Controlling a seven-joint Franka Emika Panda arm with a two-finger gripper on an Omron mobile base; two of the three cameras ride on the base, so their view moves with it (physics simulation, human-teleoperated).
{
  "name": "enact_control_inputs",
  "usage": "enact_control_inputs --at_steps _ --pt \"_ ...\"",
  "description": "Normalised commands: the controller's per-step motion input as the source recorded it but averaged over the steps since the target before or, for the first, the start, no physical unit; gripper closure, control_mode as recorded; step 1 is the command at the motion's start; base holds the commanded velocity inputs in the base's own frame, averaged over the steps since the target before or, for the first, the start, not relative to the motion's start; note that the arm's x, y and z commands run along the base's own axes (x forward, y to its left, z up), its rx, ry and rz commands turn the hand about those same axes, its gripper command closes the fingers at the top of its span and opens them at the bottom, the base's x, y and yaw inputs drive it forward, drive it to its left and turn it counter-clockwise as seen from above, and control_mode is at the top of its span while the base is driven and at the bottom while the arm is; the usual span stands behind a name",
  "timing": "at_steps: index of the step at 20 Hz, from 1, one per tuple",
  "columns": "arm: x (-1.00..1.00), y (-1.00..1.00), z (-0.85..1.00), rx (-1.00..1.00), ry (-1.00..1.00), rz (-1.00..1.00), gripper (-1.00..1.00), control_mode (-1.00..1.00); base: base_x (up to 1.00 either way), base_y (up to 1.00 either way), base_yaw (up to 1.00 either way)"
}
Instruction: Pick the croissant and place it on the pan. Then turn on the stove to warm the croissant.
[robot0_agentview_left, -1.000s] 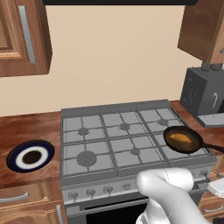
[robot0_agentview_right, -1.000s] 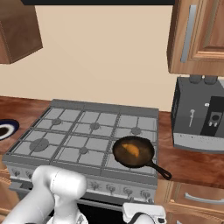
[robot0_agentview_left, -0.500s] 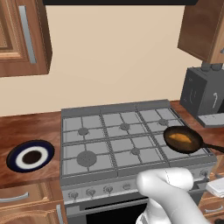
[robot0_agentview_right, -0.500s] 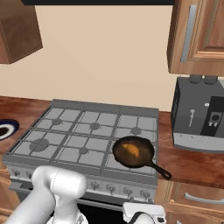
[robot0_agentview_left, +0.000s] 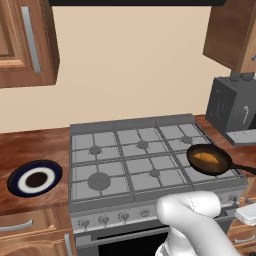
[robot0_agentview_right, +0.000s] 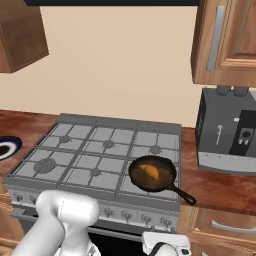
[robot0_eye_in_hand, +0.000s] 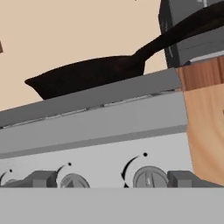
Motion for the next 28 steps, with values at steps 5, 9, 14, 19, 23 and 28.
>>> enact_control_inputs --at_steps 5,9,14,19,23,28 --pt "0.08 -0.04 -0.09 0.0 0.0 0.0 -1.0 -1.0 0.0 0.0 0.0" --pt "0.08 0.0 -0.09 0.0 0.0 0.0 -1.0 -1.0 0.0 0.0 0.0" --pt "0.08 -0.08 -0.08 0.0 0.0 0.0 -1.0 -1.0 0.0 0.0 0.0" --pt "0.09 -0.15 -0.05 0.0 0.0 0.0 -1.0 -1.0 0.0 0.0 0.0" --pt "0.09 -0.08 -0.04 0.0 0.0 0.0 -1.0 -1.0 0.0 0.0 0.0" --pt "0.06 0.0 -0.06 0.0 0.0 0.0 -1.0 -1.0 0.0 0.0 0.0"
